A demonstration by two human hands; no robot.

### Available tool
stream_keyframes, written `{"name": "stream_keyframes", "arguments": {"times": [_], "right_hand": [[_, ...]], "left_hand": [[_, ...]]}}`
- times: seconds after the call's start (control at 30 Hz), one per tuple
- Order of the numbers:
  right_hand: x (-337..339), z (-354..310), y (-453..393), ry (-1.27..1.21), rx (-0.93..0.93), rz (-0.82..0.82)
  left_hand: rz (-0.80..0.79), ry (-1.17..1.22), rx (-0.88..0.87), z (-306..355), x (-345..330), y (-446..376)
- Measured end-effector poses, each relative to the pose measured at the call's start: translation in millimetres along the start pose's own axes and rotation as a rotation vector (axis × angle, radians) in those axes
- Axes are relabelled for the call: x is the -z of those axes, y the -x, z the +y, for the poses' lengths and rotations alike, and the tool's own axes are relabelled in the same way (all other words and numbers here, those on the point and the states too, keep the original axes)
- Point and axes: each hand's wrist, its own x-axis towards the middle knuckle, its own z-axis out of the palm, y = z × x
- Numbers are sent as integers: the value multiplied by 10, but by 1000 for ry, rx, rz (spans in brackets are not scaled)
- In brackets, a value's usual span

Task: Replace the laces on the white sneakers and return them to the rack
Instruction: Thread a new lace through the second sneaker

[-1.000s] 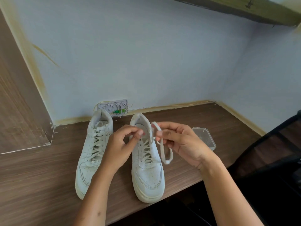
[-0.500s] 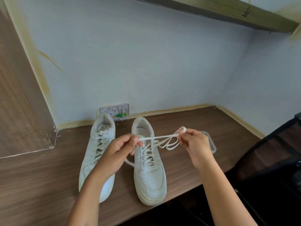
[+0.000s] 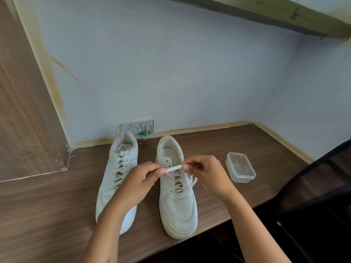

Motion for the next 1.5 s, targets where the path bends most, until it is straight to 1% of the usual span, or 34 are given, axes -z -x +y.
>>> {"name": "stream_keyframes", "arguments": {"times": [0.07, 0.17, 0.3, 0.4, 0.47, 0.57, 0.6, 0.63, 0.77, 0.83, 0.87, 0.93, 0.97, 1.03, 1.07, 1.13, 1.17, 1.23, 1.4, 1.5], "right_hand": [[43, 65, -6, 51, -31, 122], [71, 115, 2, 90, -63, 247], [121, 129, 5, 91, -111, 406], [96, 165, 6, 200, -120, 467], [59, 126, 7, 273, -53, 427], [-40, 38, -10, 134, 100, 189], [-88, 3, -7, 102, 126, 123], [-137, -17, -5, 84, 137, 91], [-205, -38, -16, -47, 114, 142], [-195, -38, -26, -76, 108, 136], [-197, -29, -32, -53, 112, 135], [-220, 9, -41, 93, 144, 157], [-232, 30, -46, 179, 162, 167], [-238, 51, -46, 287, 166, 162], [-231, 52, -44, 309, 159, 155], [-216, 65, -48, 341, 159, 152], [-217, 77, -55, 363, 163, 154], [-249, 104, -70, 435, 164, 184], [-442, 136, -96, 666, 220, 372], [-599, 123, -120, 670, 189, 384]], "left_hand": [[8, 10, 21, -91, 37, -10], [28, -4, 8, -131, 42, -30], [151, 11, -10, -100, 44, -67], [264, 93, -2, -31, 7, -104], [315, 132, -5, 17, -35, -131], [308, 138, -43, 70, -127, -168], [293, 150, -51, 88, -166, -179], [284, 157, -60, 104, -201, -186], [303, 160, -114, 128, -266, -225], [314, 184, -126, 115, -272, -239], [312, 193, -126, 105, -279, -248], [307, 161, -144, 62, -290, -262], [309, 82, -174, 16, -285, -267], [278, -167, -237, -92, -249, -267], [235, -258, -239, -134, -228, -264], [126, -334, -192, -189, -208, -244], [88, -336, -171, -195, -208, -232], [64, -316, -163, -209, -205, -227], [73, -257, -170, -244, -176, -266], [87, -253, -176, -247, -182, -269]]}}
